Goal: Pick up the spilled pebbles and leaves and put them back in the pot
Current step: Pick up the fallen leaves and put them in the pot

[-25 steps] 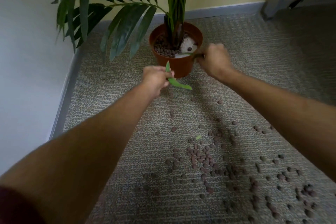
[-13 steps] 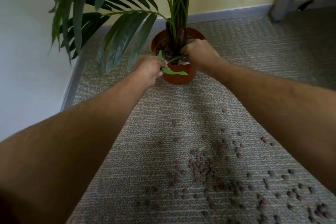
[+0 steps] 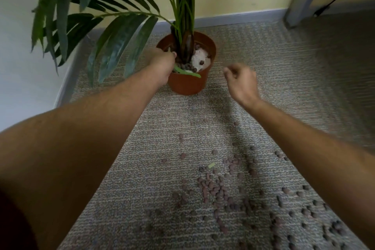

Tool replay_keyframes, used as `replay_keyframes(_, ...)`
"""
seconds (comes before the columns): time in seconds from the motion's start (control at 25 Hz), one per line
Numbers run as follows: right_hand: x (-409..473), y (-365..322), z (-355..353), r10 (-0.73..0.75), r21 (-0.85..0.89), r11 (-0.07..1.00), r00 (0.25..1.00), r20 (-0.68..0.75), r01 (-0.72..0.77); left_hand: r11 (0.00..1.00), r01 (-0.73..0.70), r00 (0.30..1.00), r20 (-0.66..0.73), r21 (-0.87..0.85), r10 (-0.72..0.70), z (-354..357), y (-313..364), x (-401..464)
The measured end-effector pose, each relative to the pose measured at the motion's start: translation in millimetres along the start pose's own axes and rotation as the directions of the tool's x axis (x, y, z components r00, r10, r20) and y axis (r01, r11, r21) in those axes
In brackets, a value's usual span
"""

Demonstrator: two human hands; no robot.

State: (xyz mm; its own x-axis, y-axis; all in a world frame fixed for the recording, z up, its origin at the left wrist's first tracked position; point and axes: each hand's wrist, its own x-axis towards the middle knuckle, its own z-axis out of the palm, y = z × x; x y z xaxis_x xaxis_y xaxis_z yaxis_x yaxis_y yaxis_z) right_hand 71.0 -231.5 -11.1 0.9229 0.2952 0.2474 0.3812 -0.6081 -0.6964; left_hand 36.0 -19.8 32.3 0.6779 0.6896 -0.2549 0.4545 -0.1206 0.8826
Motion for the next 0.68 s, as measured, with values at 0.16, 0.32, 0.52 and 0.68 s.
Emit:
replay_keyframes(0.16, -61.5, 59.6, -0.6, 0.195, -0.277, 0.955, 0.923, 0.331, -0.103, 0.967, -0.186, 0.982, 0.007, 0.173, 0.188, -13.0, -21.2, -18.3)
replay_keyframes(0.32, -104.4, 90.7, 3.2, 0.229, -0.478, 0.875, 0.801, 0.553, 0.08, 0.909, -0.094, 0.996, 0.031, 0.406, 0.089, -21.4, -94.8, -64.3)
replay_keyframes(0.52, -150.5, 75.1, 31.6, 0.063, -0.422, 0.835, 0.702, 0.709, 0.352, 0.626, -0.22, 0.97, 0.238, 0.748, 0.057, -25.7, -208.8, -151.2)
replay_keyframes(0.68, -191.2, 58.0, 39.6, -0.16, -0.279, 0.749, 0.572, 0.805, 0.601, 0.505, -0.31, 0.948, 0.301, 0.805, 0.103, -22.7, -257.5, -206.5)
